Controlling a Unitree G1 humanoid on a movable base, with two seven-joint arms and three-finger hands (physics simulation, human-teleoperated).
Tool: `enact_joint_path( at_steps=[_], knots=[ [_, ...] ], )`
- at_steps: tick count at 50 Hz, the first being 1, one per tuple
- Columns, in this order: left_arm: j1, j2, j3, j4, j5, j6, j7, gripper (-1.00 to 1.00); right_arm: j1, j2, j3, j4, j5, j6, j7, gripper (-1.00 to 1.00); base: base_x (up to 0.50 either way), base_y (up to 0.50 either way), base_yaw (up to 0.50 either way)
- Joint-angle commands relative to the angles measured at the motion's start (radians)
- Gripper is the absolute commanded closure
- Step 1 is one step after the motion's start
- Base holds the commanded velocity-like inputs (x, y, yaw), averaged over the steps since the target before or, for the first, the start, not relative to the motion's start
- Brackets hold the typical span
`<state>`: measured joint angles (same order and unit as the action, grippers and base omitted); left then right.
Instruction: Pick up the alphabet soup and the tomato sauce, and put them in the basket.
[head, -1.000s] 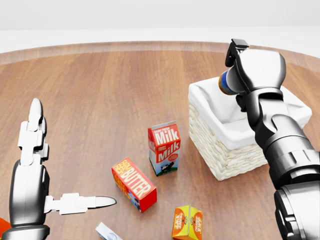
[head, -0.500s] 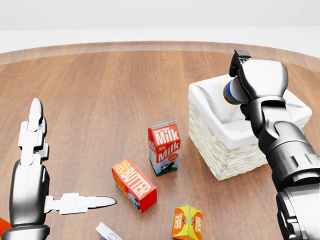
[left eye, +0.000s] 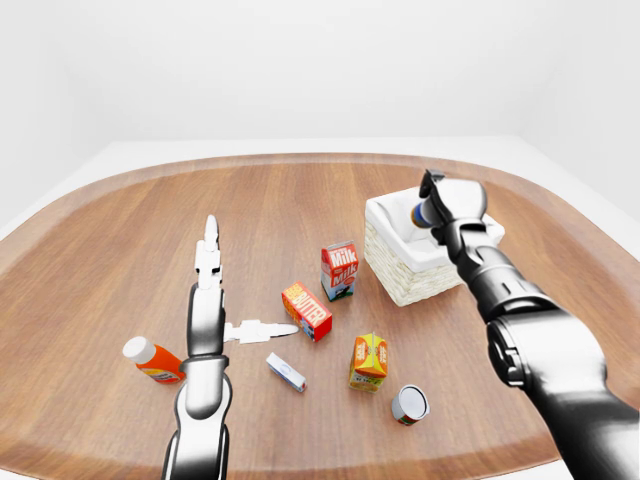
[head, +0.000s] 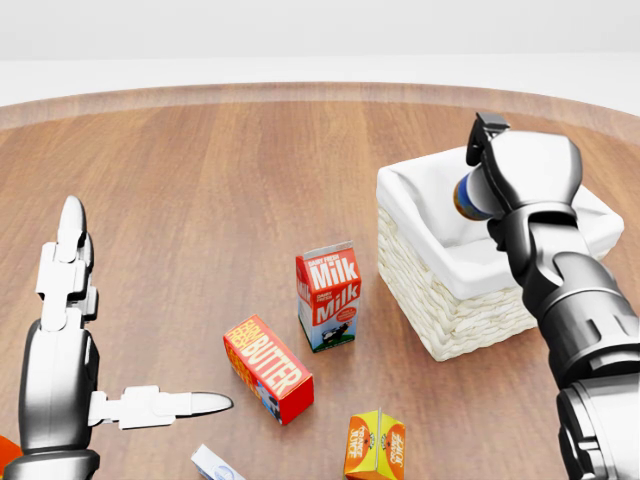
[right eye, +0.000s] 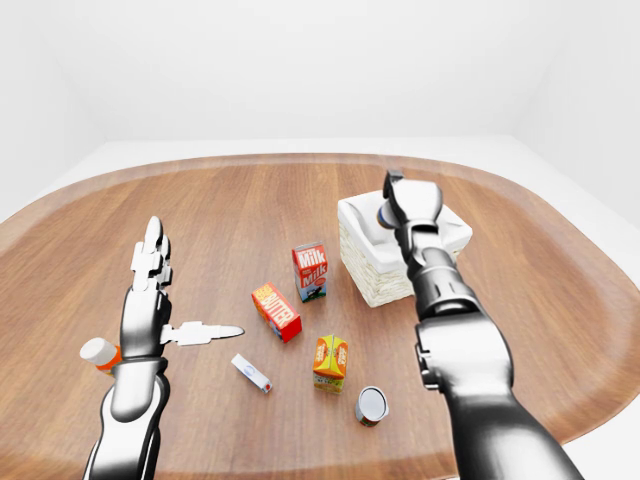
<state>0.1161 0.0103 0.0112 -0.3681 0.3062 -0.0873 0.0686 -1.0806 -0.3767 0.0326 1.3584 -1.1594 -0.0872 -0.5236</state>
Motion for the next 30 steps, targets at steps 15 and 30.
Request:
enact_joint_path(
  at_steps=[15, 30],
  knots=[
    [0.001, 0.0, 0.001, -0.005, 0.0, 0.0, -0.001, -1.0, 0.012, -0.011, -0.023, -0.004, -0.007, 0.0, 0.0, 1.0, 0.0, 0.0, 0.0],
    [0.001, 0.0, 0.001, -0.005, 0.0, 0.0, -0.001, -1.0, 0.011, -0.016, -0.027, -0.004, -0.004, 0.0, 0.0, 0.79, 0.0, 0.0, 0.0]
  ],
)
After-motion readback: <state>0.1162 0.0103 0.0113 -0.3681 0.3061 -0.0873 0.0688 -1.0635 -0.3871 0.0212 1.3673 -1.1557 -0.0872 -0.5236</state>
